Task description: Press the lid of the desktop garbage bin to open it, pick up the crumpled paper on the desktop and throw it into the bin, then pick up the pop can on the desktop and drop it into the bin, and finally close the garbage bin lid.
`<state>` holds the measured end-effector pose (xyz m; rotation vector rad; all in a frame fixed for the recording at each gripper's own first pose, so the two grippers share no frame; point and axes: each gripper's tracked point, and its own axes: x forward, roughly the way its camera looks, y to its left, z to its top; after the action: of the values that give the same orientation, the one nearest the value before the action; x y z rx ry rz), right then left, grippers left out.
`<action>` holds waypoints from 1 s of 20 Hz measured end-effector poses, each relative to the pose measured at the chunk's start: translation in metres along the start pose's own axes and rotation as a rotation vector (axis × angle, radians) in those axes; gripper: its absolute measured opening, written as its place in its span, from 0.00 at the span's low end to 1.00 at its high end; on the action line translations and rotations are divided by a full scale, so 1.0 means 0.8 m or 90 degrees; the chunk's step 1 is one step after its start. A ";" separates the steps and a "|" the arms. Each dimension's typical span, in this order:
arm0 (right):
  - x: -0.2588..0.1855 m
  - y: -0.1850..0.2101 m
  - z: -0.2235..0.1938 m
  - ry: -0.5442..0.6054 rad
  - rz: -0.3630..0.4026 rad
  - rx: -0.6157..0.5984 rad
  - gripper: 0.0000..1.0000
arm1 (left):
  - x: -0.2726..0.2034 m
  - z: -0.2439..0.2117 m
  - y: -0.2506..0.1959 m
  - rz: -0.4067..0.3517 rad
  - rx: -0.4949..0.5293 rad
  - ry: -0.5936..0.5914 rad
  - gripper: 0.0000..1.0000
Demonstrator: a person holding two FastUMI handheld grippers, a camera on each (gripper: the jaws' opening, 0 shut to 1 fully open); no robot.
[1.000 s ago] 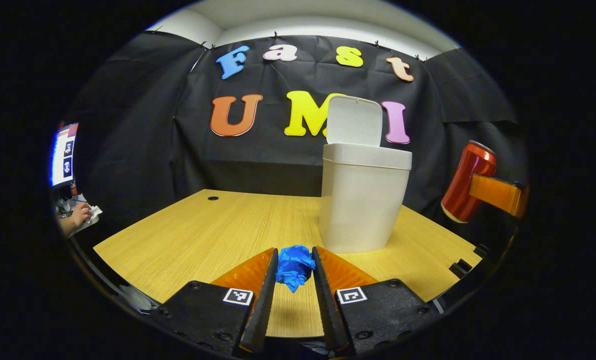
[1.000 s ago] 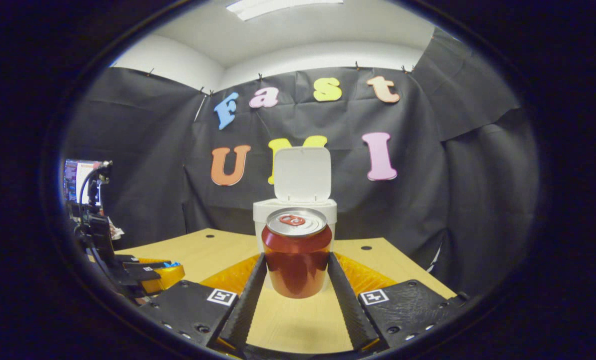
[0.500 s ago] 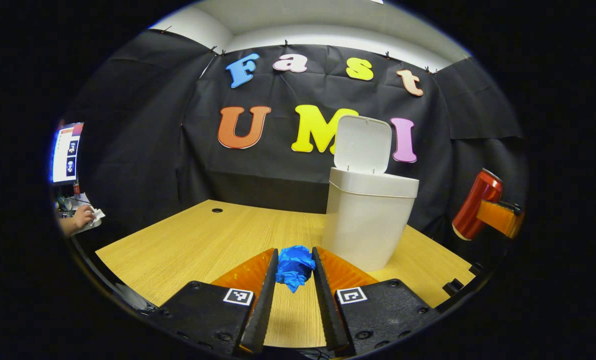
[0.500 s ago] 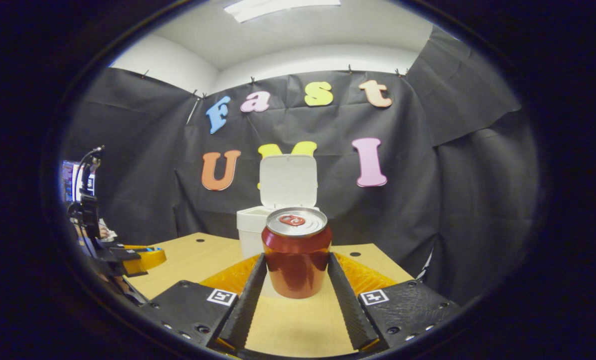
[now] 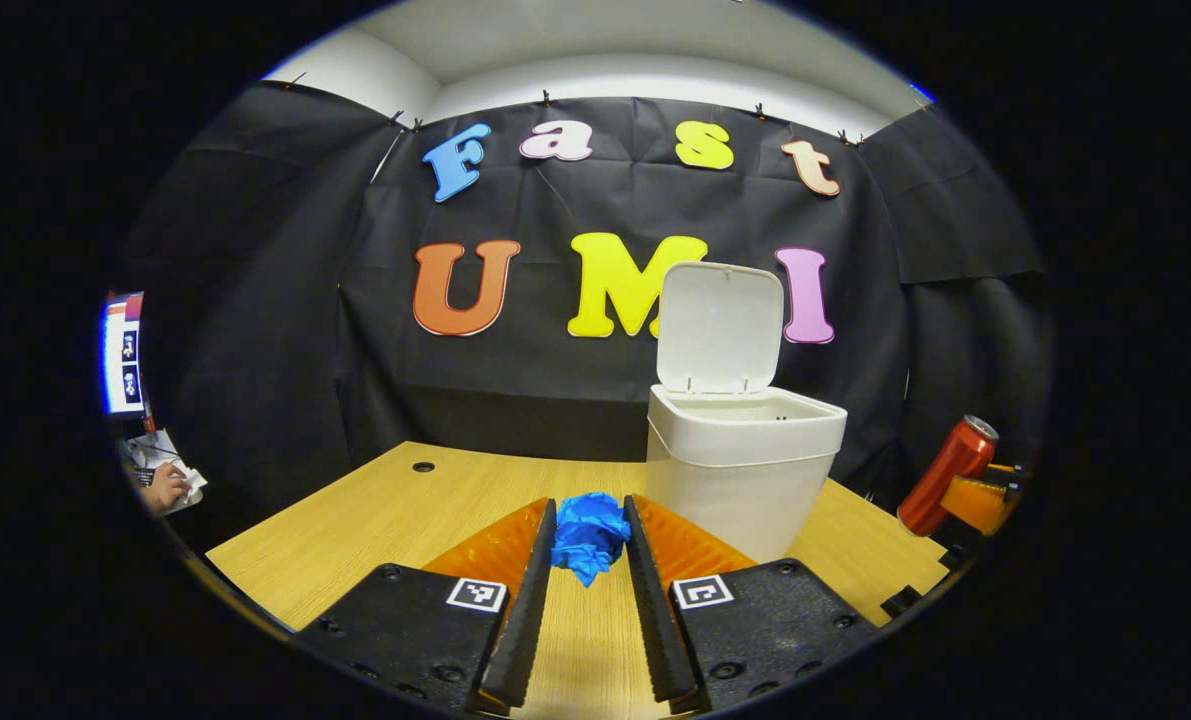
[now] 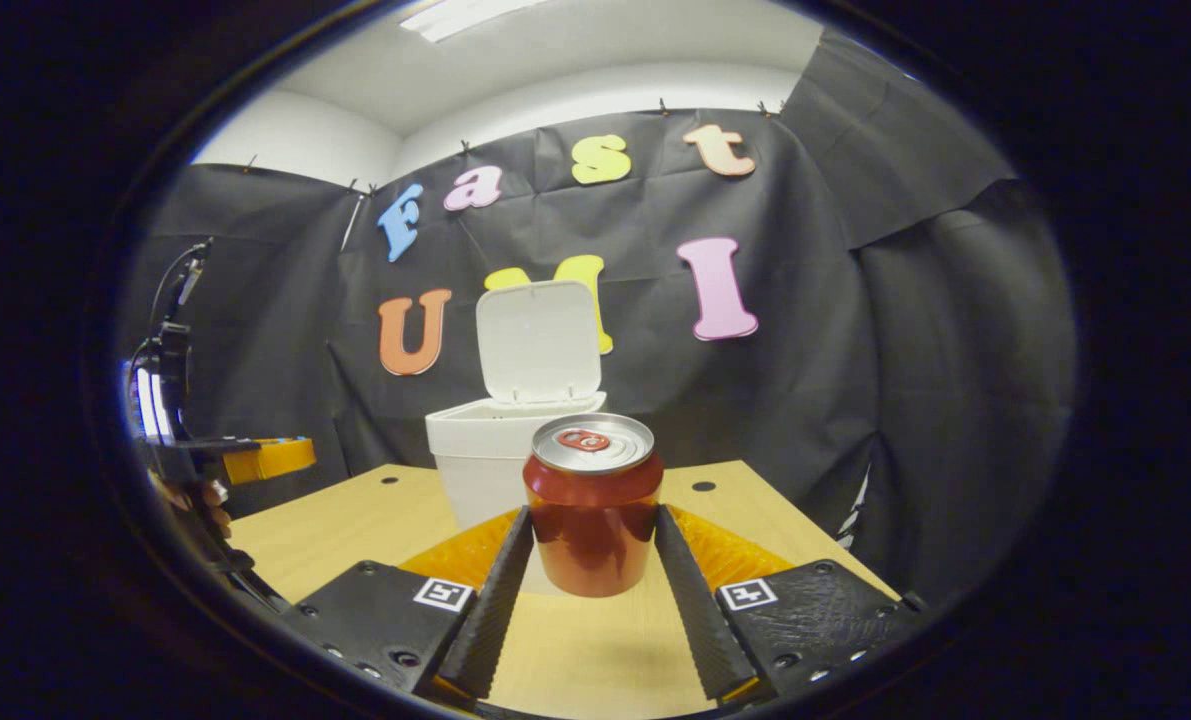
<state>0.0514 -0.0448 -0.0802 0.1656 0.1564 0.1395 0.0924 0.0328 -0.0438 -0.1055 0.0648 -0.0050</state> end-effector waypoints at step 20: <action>0.054 -0.065 -0.039 0.058 0.000 0.012 0.75 | 0.219 0.119 -0.149 -0.103 0.021 -0.069 0.48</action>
<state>0.0950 -0.0845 -0.1262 0.1789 0.2484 0.1461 0.2734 -0.0771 0.0522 -0.0779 -0.0517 -0.1611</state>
